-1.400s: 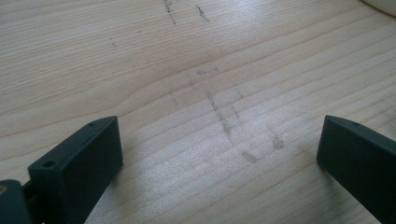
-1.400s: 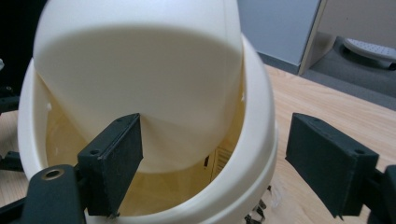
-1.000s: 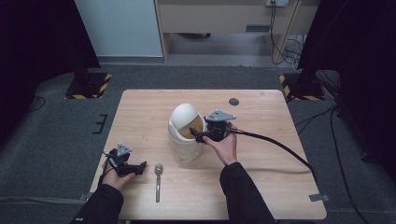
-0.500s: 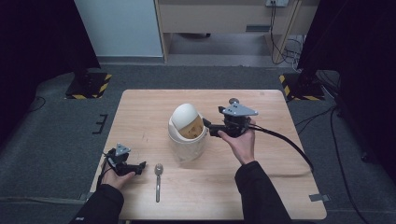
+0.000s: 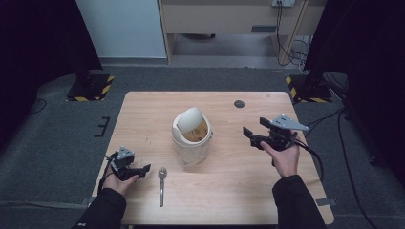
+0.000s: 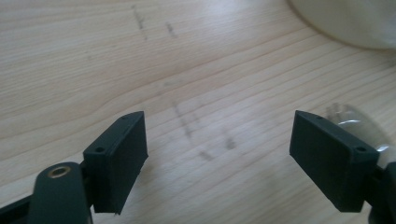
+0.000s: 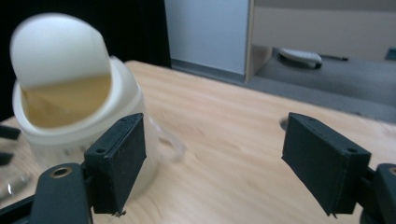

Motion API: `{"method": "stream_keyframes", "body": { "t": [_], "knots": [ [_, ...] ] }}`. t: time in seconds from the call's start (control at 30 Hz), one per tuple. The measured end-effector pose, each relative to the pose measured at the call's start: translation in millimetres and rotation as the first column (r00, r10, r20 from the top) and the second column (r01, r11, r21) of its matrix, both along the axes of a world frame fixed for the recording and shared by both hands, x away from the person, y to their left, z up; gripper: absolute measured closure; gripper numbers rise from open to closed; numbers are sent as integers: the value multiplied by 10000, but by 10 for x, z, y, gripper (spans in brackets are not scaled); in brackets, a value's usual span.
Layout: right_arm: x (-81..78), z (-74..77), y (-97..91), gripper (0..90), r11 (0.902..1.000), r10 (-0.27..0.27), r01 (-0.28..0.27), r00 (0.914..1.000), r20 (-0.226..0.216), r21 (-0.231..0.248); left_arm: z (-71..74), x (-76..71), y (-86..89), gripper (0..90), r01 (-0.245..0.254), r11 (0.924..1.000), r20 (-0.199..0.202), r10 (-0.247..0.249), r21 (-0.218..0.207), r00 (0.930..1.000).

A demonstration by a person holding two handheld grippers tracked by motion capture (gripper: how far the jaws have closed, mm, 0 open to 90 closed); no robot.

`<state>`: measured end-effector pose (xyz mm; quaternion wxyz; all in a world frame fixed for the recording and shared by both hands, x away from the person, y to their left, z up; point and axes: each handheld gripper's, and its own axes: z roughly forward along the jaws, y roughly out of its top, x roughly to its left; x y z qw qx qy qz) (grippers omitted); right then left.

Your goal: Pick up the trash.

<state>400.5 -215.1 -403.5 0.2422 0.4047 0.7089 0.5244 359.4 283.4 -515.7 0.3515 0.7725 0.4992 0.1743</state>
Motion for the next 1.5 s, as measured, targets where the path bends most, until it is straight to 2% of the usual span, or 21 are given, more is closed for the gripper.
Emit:
{"method": "stream_keyframes", "body": {
  "t": [0.07, 0.1, 0.13, 0.2, 0.23, 0.27, 0.33, 0.37, 0.43, 0.47, 0.57, 0.77, 0.9, 1.03, 1.13, 1.3, 1.43, 1.47, 1.5],
  "knots": [
    [-64, -92, -121, 212, 9998, -158, 156, 9997, -186, -111, 33, -52, -58, 221, 143, 9998, 28, -143, -122, 9999],
    [-117, -190, -234, 208, 9994, -303, 297, 9990, -339, -188, 46, -80, -88, 245, 188, 9997, 18, -187, -151, 9998],
    [-117, -190, -234, 208, 9994, -303, 297, 9990, -339, -188, 59, -109, -118, 245, 222, 9996, -25, -222, -187, 9998],
    [-157, -297, -336, 202, 9988, -427, 413, 9977, -526, -266, 76, -160, -172, 261, 229, 9995, -61, -230, -200, 9997],
    [-195, -425, -431, 206, 9980, -595, 576, 9954, -751, -268, 83, -183, -196, 265, 247, 9995, -114, -250, -187, 9996],
    [-195, -425, -431, 206, 9980, -595, 576, 9954, -751, -268, 85, -204, -221, 265, 255, 9995, -165, -258, -163, 9995],
    [-220, -556, -516, 210, 9970, -737, 704, 9910, -1116, -329, 84, -246, -287, 267, 276, 9996, -355, -280, -111, 9990],
    [-223, -609, -567, 211, 9958, -795, 725, 9876, -1357, -562, 83, -259, -311, 270, 298, 9995, -416, -303, -126, 9987],
    [-227, -659, -631, 214, 9932, -999, 897, 9840, -1477, -740, 85, -297, -377, 273, 323, 9993, -550, -332, -182, 9979],
    [-229, -693, -680, 214, 9920, -1173, 1083, 9810, -1542, -651, 87, -315, -408, 293, 344, 9991, -605, -357, -227, 9975],
    [-236, -709, -704, 212, 9908, -1272, 1181, 9791, -1588, -653, 88, -353, -482, 305, 394, 9990, -757, -409, -210, 9963],
    [-239, -763, -685, 218, 9884, -1316, 1157, 9759, -1741, -985, 44, -364, -562, 345, 482, 9988, -1195, -474, 41, 9917],
    [-237, -774, -646, 218, 9884, -1215, 1026, 9766, -1774, -1123, 14, -378, -627, 380, 553, 9977, -1498, -489, 387, 9875],
    [-236, -777, -629, 215, 9886, -1139, 932, 9768, -1814, -1184, 7, -374, -685, 409, 694, 9947, -1298, -592, 755, 9898],
    [-233, -784, -625, 215, 9886, -1114, 903, 9769, -1825, -1201, 10, -361, -695, 468, 884, 9897, -1171, -751, 1126, 9903],
    [-228, -791, -622, 215, 9880, -1104, 874, 9763, -1862, -1274, 20, -338, -652, 612, 880, 9876, -1120, -736, 1303, 9910],
    [-227, -792, -618, 215, 9879, -1069, 831, 9767, -1859, -1312, 25, -316, -622, 693, 905, 9869, -1132, -755, 1336, 9907],
    [-227, -793, -617, 216, 9878, -1064, 822, 9765, -1876, -1321, 26, -308, -610, 740, 896, 9871, -1143, -746, 1327, 9906],
    [-227, -793, -617, 216, 9878, -1064, 822, 9765, -1876, -1321, 28, -302, -601, 740, 897, 9873, -1168, -744, 1310, 9904]
  ]
}}
